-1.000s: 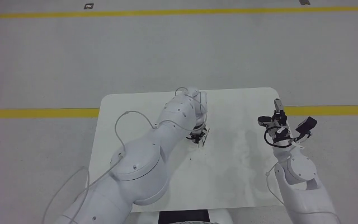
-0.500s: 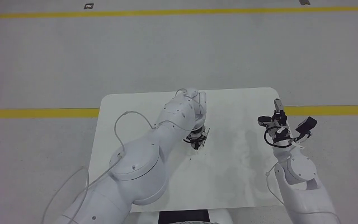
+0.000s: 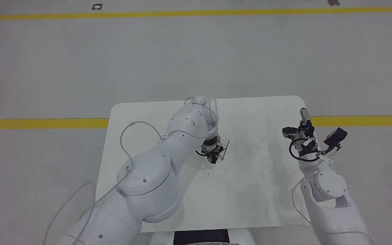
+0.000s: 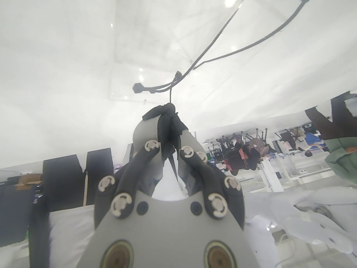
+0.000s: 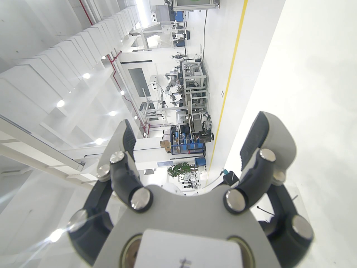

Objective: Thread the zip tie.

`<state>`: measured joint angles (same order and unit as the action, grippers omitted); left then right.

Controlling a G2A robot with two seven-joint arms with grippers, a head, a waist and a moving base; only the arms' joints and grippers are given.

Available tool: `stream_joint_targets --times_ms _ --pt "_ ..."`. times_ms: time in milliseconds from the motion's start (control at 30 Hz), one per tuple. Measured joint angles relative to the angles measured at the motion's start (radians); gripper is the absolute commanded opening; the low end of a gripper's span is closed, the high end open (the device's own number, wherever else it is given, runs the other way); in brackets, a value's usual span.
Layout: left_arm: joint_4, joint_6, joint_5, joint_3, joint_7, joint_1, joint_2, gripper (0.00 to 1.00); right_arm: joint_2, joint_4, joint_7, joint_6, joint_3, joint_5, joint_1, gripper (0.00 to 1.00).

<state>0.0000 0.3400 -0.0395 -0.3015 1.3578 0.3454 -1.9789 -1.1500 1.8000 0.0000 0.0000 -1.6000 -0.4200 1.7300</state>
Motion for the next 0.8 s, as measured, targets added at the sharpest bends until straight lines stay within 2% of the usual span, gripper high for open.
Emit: stream_joint_targets --times_ms 133,467,567,633,800 --pt "0.000 0.000 0.028 -0.010 -0.009 0.000 0.014 0.00 0.000 0.000 0.000 0.000 0.000 0.000 0.000 1.00" --pt "0.000 -0.006 0.034 -0.013 -0.023 0.004 0.016 0.00 0.000 0.000 0.000 0.000 0.000 0.000 0.000 1.00" --pt "0.000 -0.023 0.062 -0.023 -0.049 0.002 0.030 0.00 0.000 0.000 0.000 0.000 0.000 0.000 0.000 1.00" --pt "0.000 -0.021 0.073 -0.028 -0.066 -0.002 0.042 0.00 0.000 0.000 0.000 0.000 0.000 0.000 0.000 1.00" --pt "0.000 -0.062 0.115 -0.043 -0.068 -0.006 0.060 0.00 0.000 0.000 0.000 0.000 0.000 0.000 0.000 1.00"
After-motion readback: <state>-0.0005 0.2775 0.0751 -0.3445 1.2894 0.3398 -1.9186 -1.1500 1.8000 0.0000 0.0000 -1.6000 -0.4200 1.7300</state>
